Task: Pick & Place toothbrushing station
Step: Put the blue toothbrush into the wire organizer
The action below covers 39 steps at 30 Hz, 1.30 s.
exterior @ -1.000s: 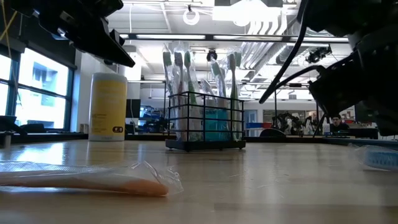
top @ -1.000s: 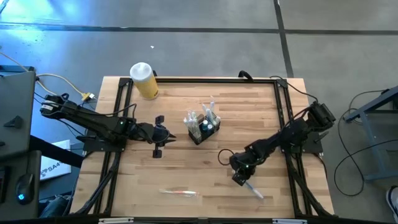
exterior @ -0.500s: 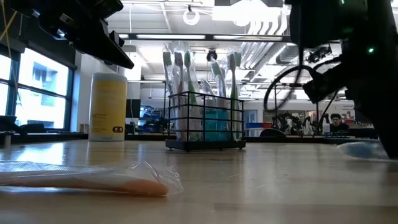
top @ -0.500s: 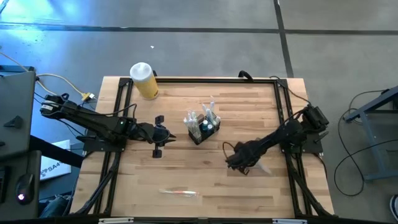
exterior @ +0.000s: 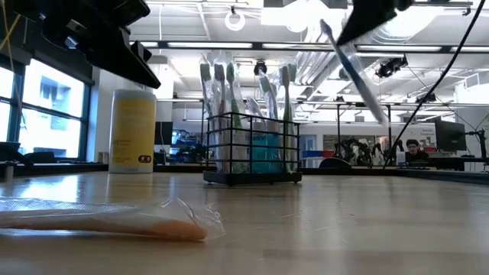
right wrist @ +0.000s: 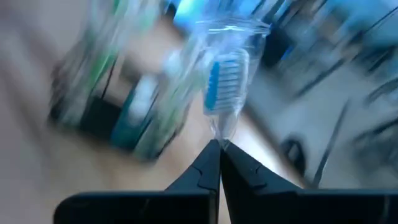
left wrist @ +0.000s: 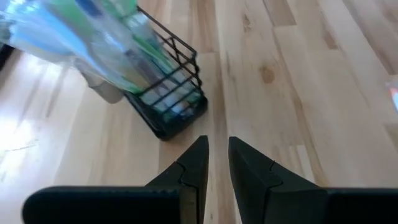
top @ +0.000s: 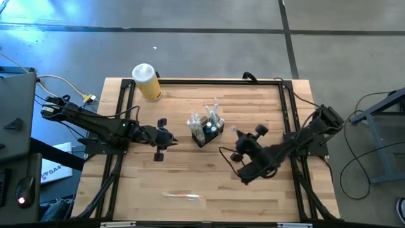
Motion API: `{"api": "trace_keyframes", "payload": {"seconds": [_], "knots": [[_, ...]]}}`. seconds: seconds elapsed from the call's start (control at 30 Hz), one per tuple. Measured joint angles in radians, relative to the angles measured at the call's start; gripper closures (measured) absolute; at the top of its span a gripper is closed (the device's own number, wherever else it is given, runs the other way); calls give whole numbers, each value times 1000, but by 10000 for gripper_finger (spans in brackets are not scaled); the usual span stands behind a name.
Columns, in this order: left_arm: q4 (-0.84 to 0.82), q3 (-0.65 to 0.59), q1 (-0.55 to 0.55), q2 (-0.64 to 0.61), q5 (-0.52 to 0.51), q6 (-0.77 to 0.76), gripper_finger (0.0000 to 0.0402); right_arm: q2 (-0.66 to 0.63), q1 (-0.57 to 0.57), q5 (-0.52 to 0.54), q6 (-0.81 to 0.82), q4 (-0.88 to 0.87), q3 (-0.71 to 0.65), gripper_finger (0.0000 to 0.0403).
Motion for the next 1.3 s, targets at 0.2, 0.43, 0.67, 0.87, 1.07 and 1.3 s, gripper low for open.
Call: {"api": "trace_keyframes", "payload": {"seconds": [0.2, 0.43, 0.67, 0.87, 1.07, 1.3], "knots": [[-5, 0, 0, 0, 42, 0, 343, -25, 36, 408, 185, 3, -93, 400], [2, 0, 0, 0, 42, 5, 343, -23, -58, 416, 332, 21, -140, 400], [25, 0, 0, 0, 42, 27, 343, -22, -88, 417, 322, 58, -139, 400], [34, 0, 0, 0, 42, 35, 343, -22, -73, 408, 75, 260, -138, 400], [33, 0, 0, 0, 43, 27, 343, -22, -66, 248, -309, 562, -137, 400], [28, 0, 0, 0, 44, 27, 343, -22, -74, 316, -521, 741, -136, 400]]}}
